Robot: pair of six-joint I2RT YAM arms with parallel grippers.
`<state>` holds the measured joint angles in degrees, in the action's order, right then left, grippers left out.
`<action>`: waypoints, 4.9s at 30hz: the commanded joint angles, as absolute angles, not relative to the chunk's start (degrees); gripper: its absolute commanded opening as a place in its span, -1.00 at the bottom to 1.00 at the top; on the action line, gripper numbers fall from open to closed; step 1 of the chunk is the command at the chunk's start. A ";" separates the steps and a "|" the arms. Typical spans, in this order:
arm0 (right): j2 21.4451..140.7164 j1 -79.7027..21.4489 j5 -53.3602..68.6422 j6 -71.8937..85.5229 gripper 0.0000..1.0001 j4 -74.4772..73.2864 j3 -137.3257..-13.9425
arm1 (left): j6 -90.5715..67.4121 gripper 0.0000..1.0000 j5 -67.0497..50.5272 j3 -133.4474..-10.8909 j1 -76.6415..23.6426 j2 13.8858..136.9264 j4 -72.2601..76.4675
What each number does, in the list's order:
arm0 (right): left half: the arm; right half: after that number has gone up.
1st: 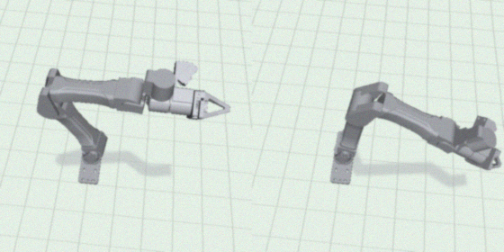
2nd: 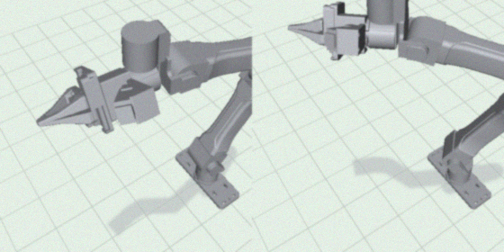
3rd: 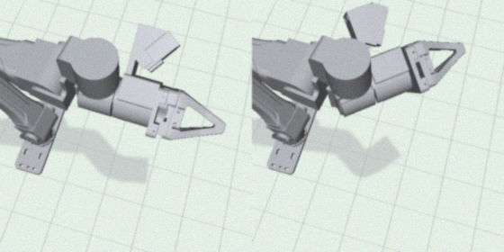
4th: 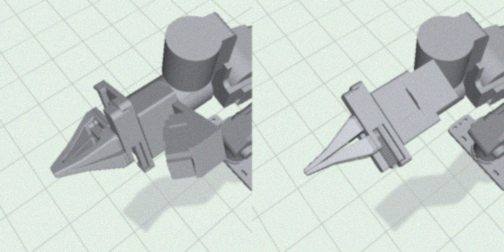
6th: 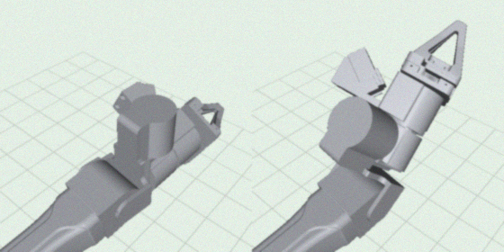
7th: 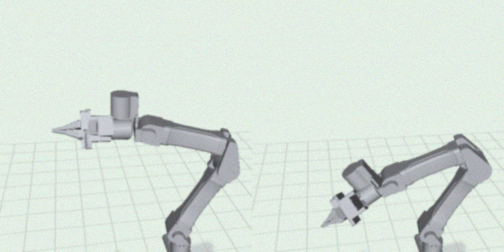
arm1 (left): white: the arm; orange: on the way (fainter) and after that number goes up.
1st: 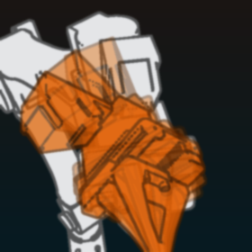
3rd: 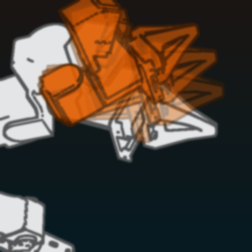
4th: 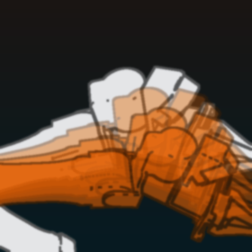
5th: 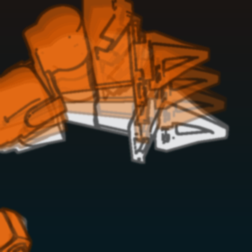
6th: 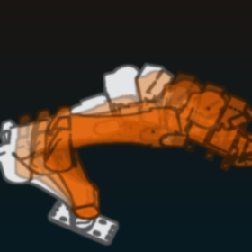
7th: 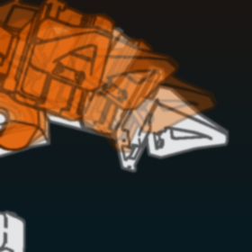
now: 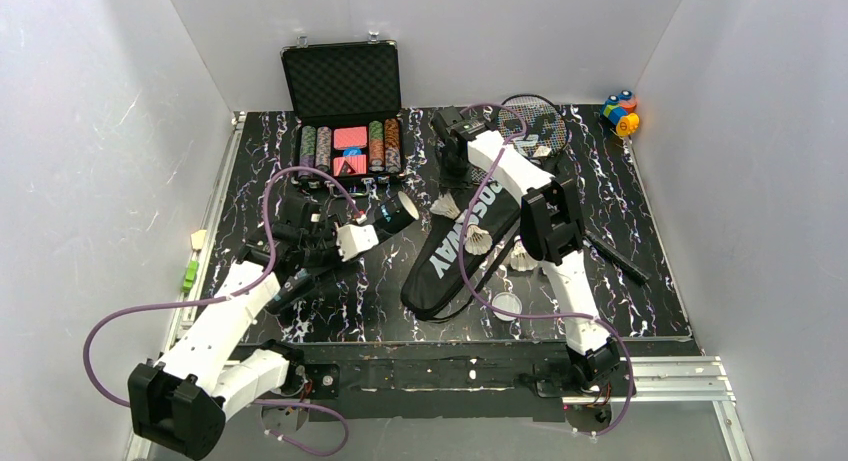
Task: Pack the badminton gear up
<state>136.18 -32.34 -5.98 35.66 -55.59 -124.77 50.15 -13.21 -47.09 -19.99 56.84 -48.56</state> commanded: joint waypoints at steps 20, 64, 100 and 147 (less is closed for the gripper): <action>65.80 -32.52 -1.11 50.06 -0.97 -26.61 -68.77 | 52.25 0.22 -23.25 -35.14 -21.70 41.71 -33.72; 58.96 -48.42 -7.22 58.35 0.08 1.92 -53.36 | 39.36 -0.30 -33.39 -43.32 -21.80 43.47 -31.58; 57.79 -48.52 -1.95 43.85 0.48 -24.06 -68.06 | 46.38 -0.42 -35.95 -41.94 -21.97 40.31 -34.83; 56.57 -34.85 1.36 44.76 0.70 -38.96 -70.76 | 46.37 -0.61 -31.83 -38.90 -23.82 40.84 -34.54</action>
<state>56.42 -40.16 1.19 42.48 -35.03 -76.44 46.83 -33.17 -39.38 -23.75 41.06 -36.84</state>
